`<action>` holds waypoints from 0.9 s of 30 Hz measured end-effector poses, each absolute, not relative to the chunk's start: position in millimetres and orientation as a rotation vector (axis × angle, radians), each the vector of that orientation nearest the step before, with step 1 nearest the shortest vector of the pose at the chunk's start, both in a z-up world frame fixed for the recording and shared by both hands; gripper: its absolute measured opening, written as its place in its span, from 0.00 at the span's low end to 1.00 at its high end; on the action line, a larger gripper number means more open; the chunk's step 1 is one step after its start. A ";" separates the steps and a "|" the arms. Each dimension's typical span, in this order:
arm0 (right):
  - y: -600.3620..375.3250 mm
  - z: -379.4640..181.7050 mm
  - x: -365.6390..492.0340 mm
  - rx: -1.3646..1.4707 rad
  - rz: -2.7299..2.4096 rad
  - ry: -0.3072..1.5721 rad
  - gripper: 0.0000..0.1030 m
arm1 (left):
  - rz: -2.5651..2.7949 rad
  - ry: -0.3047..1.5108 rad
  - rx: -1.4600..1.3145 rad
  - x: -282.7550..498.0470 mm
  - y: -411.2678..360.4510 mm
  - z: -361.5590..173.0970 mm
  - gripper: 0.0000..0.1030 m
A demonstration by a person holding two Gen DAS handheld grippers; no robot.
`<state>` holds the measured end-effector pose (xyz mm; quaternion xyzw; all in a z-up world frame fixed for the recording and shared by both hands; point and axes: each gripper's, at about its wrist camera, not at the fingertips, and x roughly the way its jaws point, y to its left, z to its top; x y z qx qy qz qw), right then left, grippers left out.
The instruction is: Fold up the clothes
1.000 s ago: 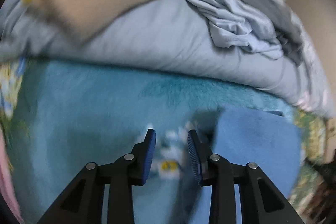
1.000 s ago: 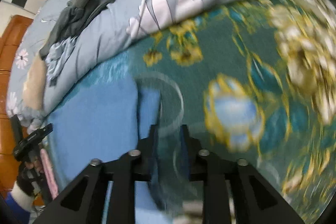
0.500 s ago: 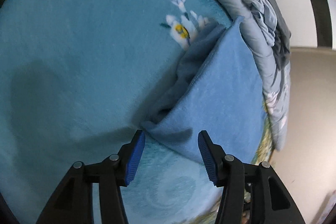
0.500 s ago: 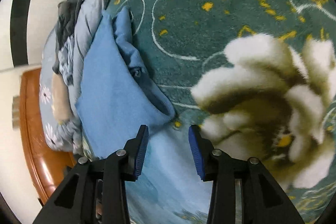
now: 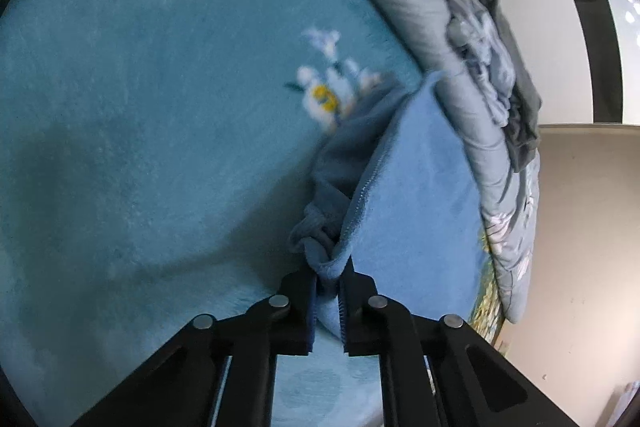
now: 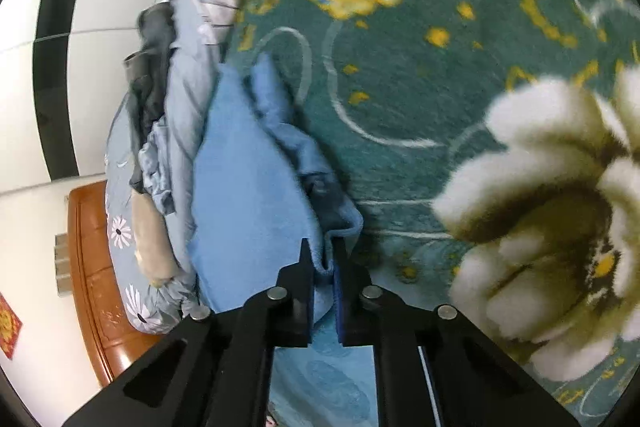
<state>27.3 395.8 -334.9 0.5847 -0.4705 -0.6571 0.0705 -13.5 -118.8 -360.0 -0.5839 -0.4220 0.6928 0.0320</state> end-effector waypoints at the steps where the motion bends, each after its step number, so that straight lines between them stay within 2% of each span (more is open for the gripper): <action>1: 397.4 -327.1 26.2 1.751 -1.988 -1.399 0.06 | 2.146 -1.299 -1.784 -13.3 -116.8 -351.2 0.08; 7: 412.6 -293.8 45.8 1.746 -2.004 -1.346 0.05 | 2.163 -1.252 -1.772 5.6 -110.6 -318.5 0.07; 11: 418.7 -307.8 69.4 1.853 -1.966 -1.326 0.05 | 2.135 -1.117 -1.911 39.6 -120.3 -335.1 0.07; 14: 417.6 -322.5 74.4 1.915 -1.939 -1.334 0.05 | 2.094 -1.108 -1.988 46.7 -123.4 -352.2 0.07; 18: 414.4 -327.6 72.1 1.930 -1.944 -1.345 0.06 | 2.094 -1.088 -2.026 45.9 -126.7 -352.7 0.16; 19: 413.0 -326.0 70.8 1.924 -1.948 -1.344 0.06 | 2.125 -1.032 -2.041 45.6 -126.7 -346.7 0.21; 21: 411.0 -321.5 69.5 1.916 -1.953 -1.326 0.06 | 2.216 -0.830 -2.075 43.4 -122.6 -328.7 0.21; 24: 406.6 -317.3 67.8 1.922 -1.953 -1.291 0.06 | 2.249 -0.628 -1.960 40.2 -99.3 -301.6 0.20; 27: 406.6 -314.1 68.4 1.925 -1.959 -1.284 0.06 | 2.161 -0.529 -1.860 32.1 -55.0 -293.1 0.20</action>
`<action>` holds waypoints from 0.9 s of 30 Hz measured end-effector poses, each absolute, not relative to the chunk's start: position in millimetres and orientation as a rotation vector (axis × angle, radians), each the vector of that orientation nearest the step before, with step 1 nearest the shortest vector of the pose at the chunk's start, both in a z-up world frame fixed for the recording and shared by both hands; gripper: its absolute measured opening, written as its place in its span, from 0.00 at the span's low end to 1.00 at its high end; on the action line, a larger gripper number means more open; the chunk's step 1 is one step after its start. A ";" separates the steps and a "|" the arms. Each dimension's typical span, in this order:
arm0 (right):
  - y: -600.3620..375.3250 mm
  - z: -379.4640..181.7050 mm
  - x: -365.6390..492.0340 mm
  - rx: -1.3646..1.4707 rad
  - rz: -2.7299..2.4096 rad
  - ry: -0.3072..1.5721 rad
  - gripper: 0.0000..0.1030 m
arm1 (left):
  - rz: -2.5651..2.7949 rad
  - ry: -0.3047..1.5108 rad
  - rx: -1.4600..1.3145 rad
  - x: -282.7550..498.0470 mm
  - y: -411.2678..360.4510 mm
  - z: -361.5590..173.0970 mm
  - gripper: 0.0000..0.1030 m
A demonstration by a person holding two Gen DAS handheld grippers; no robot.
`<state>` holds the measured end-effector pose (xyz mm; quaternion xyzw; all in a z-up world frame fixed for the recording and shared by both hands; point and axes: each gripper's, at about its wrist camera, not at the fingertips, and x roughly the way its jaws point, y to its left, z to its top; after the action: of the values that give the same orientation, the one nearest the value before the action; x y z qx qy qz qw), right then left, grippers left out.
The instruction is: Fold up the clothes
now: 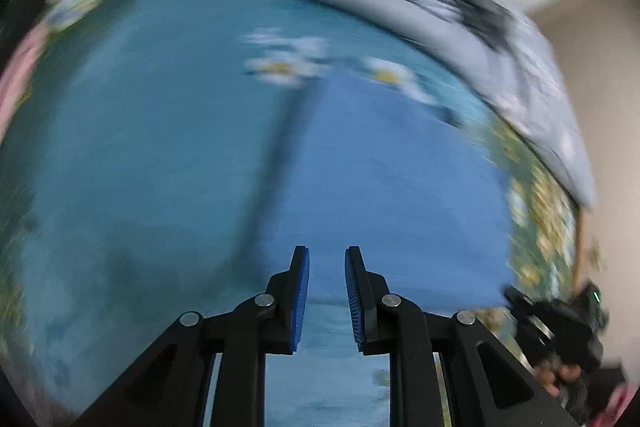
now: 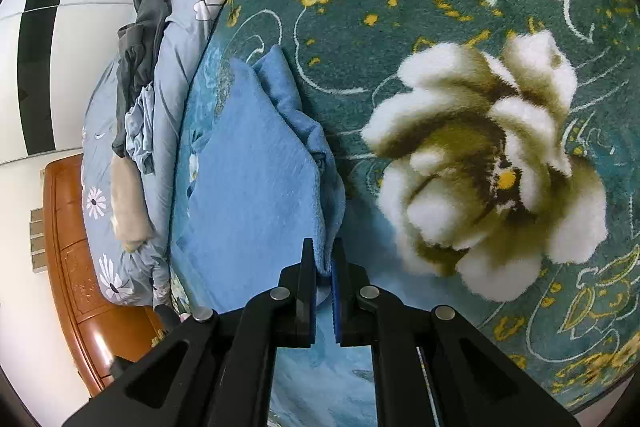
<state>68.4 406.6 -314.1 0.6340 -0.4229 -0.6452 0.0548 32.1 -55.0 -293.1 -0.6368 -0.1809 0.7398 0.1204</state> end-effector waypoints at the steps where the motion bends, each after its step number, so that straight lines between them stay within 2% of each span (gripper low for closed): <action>1: 406.5 -313.0 68.6 1.926 -1.961 -1.282 0.06 | 2.124 -0.513 -1.846 28.7 -39.0 -296.5 0.21; 6: 403.5 -304.2 68.8 1.917 -1.980 -1.270 0.06 | 1.956 -0.465 -1.888 22.4 30.2 -334.9 0.21; 7: 402.7 -302.2 68.9 1.914 -1.983 -1.271 0.06 | 1.946 -0.459 -1.930 25.9 33.9 -344.8 0.18; 10: 398.4 -295.7 68.3 1.905 -1.987 -1.265 0.06 | 1.883 -0.515 -2.037 36.9 35.4 -371.2 0.18; 14: 380.1 -283.2 62.4 1.904 -2.000 -1.169 0.06 | 1.832 -0.501 -2.060 50.3 34.9 -382.1 0.17; 19: 346.5 -252.4 49.0 1.833 -2.040 -1.002 0.06 | 1.875 -0.642 -1.962 51.9 -6.5 -356.2 0.18; 27: 240.8 -207.0 32.7 1.697 -2.007 -0.523 0.06 | 2.077 -0.864 -1.784 57.8 -119.1 -302.8 0.20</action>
<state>32.7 240.8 -207.0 0.6166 -0.1901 -0.7290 0.2287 57.9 -119.1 -302.8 -0.6157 -0.2983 0.7168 0.1347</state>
